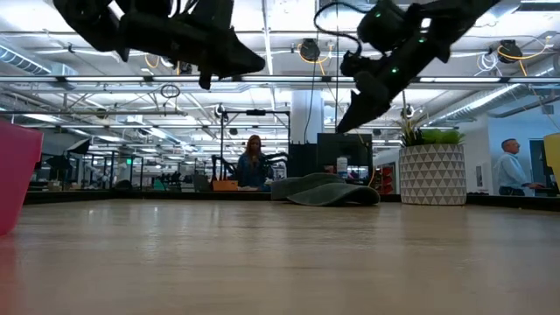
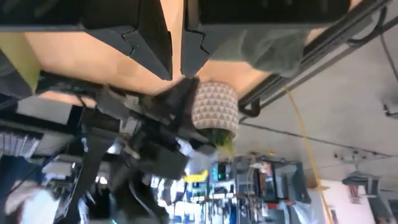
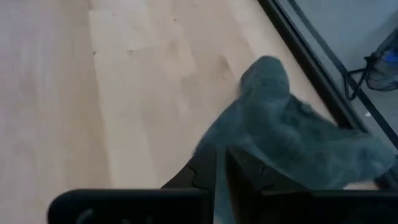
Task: Pick & Place hat
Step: Put the grey cap into the pink bin
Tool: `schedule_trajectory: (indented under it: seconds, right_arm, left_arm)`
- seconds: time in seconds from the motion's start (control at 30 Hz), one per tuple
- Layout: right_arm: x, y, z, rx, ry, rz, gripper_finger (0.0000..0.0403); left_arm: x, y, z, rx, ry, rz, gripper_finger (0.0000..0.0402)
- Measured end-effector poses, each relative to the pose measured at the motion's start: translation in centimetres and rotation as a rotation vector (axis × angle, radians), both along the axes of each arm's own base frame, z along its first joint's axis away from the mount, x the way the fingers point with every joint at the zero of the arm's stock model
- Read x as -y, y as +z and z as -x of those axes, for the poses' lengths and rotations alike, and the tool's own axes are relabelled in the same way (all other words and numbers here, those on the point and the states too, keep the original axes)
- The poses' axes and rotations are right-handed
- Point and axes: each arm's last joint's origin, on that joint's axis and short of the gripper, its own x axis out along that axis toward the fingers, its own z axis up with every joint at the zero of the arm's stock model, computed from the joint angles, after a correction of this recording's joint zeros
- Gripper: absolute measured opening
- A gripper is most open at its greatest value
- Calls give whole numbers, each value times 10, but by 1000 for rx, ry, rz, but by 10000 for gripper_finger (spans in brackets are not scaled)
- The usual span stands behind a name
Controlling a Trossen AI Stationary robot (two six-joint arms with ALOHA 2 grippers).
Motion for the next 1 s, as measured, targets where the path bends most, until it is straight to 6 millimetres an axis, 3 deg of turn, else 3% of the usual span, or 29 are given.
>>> schedule_trajectory:
  seconds: [0.2,0.53,0.77,1.0]
  right_arm:
    - [38,6,-20,-78,90,20,45]
    - [86,-21,-59,-330,104,7,79]
    - [103,-26,-62,-407,108,14,80]
    - [104,-26,-59,-425,104,2,80]
  left_arm:
    - [-9,13,17,-60,-87,-37,37]
    - [-19,42,60,-67,-311,-29,37]
    - [-15,44,78,-144,-333,-39,37]
    - [-12,37,79,-213,-352,-10,37]
